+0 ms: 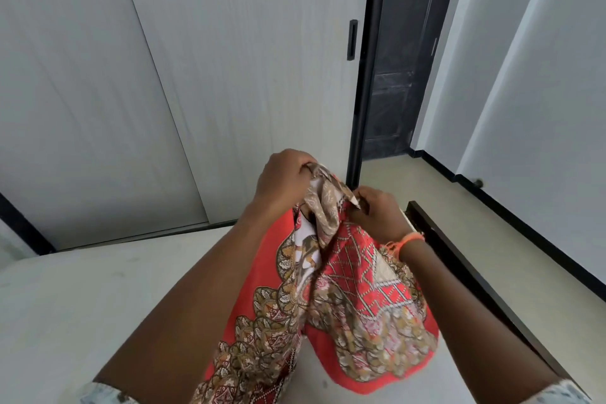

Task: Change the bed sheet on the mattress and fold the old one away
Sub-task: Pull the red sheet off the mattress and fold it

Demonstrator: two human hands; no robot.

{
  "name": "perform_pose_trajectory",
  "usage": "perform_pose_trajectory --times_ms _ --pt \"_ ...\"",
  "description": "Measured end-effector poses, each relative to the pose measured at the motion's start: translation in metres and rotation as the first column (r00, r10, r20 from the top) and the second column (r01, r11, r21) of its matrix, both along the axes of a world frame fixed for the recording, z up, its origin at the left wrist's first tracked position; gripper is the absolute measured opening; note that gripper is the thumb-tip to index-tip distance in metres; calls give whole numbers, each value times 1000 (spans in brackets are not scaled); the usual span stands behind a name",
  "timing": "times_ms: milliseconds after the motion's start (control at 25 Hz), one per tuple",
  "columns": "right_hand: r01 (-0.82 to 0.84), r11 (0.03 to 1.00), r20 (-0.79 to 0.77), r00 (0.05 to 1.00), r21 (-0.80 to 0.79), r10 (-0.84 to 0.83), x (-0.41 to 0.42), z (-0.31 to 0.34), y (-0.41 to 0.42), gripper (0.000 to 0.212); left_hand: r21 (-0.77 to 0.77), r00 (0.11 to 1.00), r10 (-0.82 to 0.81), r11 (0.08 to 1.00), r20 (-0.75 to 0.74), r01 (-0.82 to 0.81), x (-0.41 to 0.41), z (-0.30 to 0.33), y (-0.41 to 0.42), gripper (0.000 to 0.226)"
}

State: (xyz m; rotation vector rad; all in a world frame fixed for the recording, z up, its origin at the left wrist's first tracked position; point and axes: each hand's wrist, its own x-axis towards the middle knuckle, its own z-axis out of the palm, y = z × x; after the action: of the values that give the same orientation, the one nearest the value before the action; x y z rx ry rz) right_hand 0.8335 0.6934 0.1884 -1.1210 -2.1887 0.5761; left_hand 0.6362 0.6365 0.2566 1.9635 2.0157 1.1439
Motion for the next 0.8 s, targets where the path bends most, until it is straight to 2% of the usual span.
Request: perform_pose_trajectory --times_ms 80,160,280,360,440,520,600,680,720,800 --pt "186 979 9 982 -82 -186 4 -28 -3 7 55 996 49 997 73 -53 -7 9 3 20" --pt "245 959 -1 969 -140 -248 5 -49 -5 9 93 984 89 990 151 -104 -11 16 5 27" --pt "49 960 -261 957 -277 -125 -5 -43 -18 12 79 983 74 993 169 -88 -8 20 7 36" --pt "-106 967 -401 916 -233 5 -15 -24 -31 34 78 983 55 995 178 -70 -4 17 6 38" --pt "-165 976 -498 864 -142 74 -29 -4 -43 44 70 978 70 994 194 -85 0 14 5 39" --pt "-95 994 -502 863 -53 55 -43 10 -48 38 40 974 74 996 213 -84 1 11 5 34" --pt "26 999 -482 876 22 -12 -50 15 -46 21 13 978 69 997 199 -73 -1 10 5 28" --pt "105 992 -464 884 70 -61 -49 12 -38 23 2 983 74 997 167 -75 -3 10 4 24" --pt "129 988 -427 900 82 -83 -45 8 -34 23 4 984 79 997 158 -81 -4 10 3 22" --pt "209 973 -257 950 97 -178 -37 -1 -30 11 24 984 91 995 153 -95 -5 12 0 22"
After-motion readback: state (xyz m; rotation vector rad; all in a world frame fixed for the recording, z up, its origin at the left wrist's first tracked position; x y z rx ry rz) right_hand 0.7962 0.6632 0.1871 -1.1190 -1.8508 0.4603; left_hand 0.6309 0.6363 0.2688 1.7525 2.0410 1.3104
